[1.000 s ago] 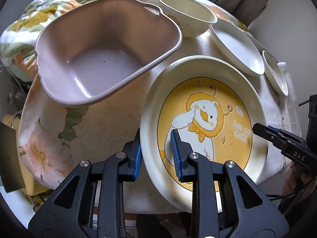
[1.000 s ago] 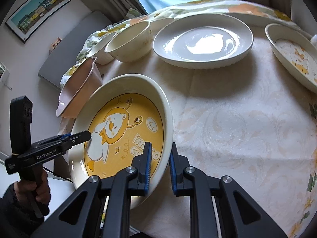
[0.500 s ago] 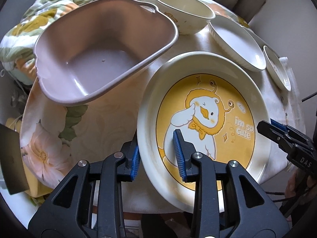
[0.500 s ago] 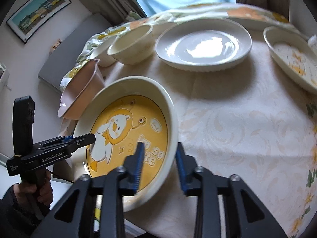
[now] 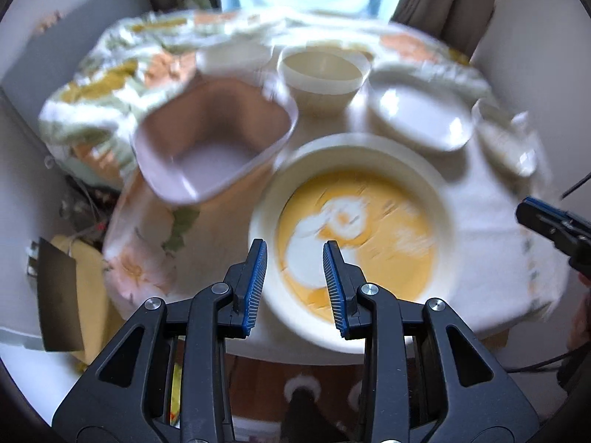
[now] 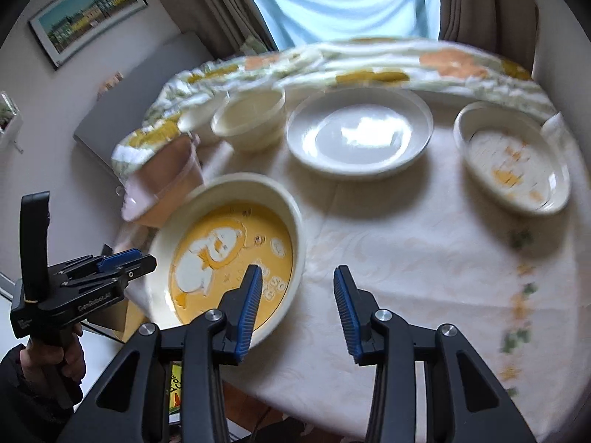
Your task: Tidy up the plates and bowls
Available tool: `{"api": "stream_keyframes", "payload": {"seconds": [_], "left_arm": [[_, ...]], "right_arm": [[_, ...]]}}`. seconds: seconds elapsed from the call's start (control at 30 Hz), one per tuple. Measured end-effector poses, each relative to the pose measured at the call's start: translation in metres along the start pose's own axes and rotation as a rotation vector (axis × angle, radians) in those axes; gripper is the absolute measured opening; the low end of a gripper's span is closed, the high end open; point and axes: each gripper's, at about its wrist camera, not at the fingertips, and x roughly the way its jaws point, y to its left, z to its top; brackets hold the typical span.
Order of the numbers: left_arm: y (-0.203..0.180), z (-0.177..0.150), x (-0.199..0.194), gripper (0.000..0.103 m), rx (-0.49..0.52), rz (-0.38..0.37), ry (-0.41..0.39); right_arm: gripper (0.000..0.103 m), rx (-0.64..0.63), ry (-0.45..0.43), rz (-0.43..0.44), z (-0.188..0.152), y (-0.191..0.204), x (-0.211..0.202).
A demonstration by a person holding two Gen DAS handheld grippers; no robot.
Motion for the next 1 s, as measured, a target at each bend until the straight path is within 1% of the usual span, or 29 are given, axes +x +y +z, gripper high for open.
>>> {"api": "stream_keyframes", "payload": {"seconds": [0.03,0.07,0.1,0.13,0.17,0.2,0.23,0.27,0.3,0.33,0.37,0.4,0.43,0.47,0.5,0.6,0.7,0.77,0.8,0.87,1.0], "left_arm": [[-0.008,0.004,-0.018,0.028,-0.006,0.013,-0.038],[-0.015,0.007,-0.033,0.028,-0.013,0.019,-0.071],[-0.025,0.011,-0.051,0.028,-0.022,0.021,-0.117],[-0.034,0.014,-0.064,0.028,-0.027,0.019,-0.151],[-0.042,0.016,-0.074,0.029,-0.028,0.017,-0.174],[-0.051,0.019,-0.082,0.029,-0.025,0.019,-0.192],[-0.059,0.021,-0.086,0.03,-0.021,0.024,-0.202],[-0.068,0.024,-0.09,0.035,-0.015,0.034,-0.21],[-0.08,0.027,-0.094,0.041,-0.01,0.05,-0.223],[-0.09,0.029,-0.097,0.063,-0.01,0.064,-0.238],[-0.097,0.031,-0.099,0.093,-0.014,0.073,-0.253],[-0.106,0.031,-0.104,0.103,-0.022,0.084,-0.281],[-0.116,0.03,-0.111,0.103,-0.028,0.087,-0.337],[-0.123,0.032,-0.115,0.103,-0.021,0.08,-0.354],[-0.133,0.035,-0.116,0.103,-0.006,0.069,-0.354],[-0.147,0.042,-0.11,0.103,-0.013,0.052,-0.305],[-0.146,0.053,-0.098,0.103,-0.065,-0.029,-0.256],[-0.139,0.066,-0.085,0.103,-0.122,-0.103,-0.225],[-0.136,0.069,-0.079,0.103,-0.14,-0.123,-0.215],[-0.126,0.082,-0.06,0.103,-0.19,-0.179,-0.175],[-0.108,0.103,-0.006,0.103,-0.269,-0.246,-0.094]], "right_arm": [[0.037,-0.003,-0.026,0.008,0.004,-0.004,-0.014],[0.038,-0.004,-0.046,0.015,0.007,-0.008,-0.026],[0.041,-0.004,-0.084,0.021,0.011,-0.013,-0.044],[0.049,-0.008,-0.111,0.024,0.014,-0.017,-0.055],[0.067,-0.017,-0.134,0.027,0.017,-0.02,-0.067],[0.09,-0.034,-0.158,0.03,0.022,-0.025,-0.082],[0.098,-0.047,-0.171,0.029,0.025,-0.028,-0.09],[0.101,-0.062,-0.19,0.028,0.028,-0.031,-0.099],[0.101,-0.081,-0.218,0.023,0.032,-0.036,-0.111],[0.101,-0.093,-0.232,0.021,0.033,-0.04,-0.117],[0.101,-0.109,-0.247,0.022,0.036,-0.045,-0.125],[0.101,-0.118,-0.259,0.021,0.037,-0.05,-0.131],[0.101,-0.127,-0.265,0.018,0.04,-0.055,-0.136],[0.101,-0.137,-0.265,0.017,0.041,-0.06,-0.138],[0.101,-0.145,-0.263,0.015,0.042,-0.063,-0.14],[0.101,-0.154,-0.224,-0.004,0.055,-0.079,-0.14],[0.101,-0.136,-0.149,0.027,0.073,-0.096,-0.13],[0.101,-0.128,-0.121,0.037,0.086,-0.104,-0.123],[0.101,-0.138,-0.108,0.036,0.098,-0.108,-0.116],[0.101,-0.165,-0.093,0.018,0.114,-0.114,-0.105],[0.101,-0.22,0.003,-0.001,0.148,-0.121,-0.06]]}}
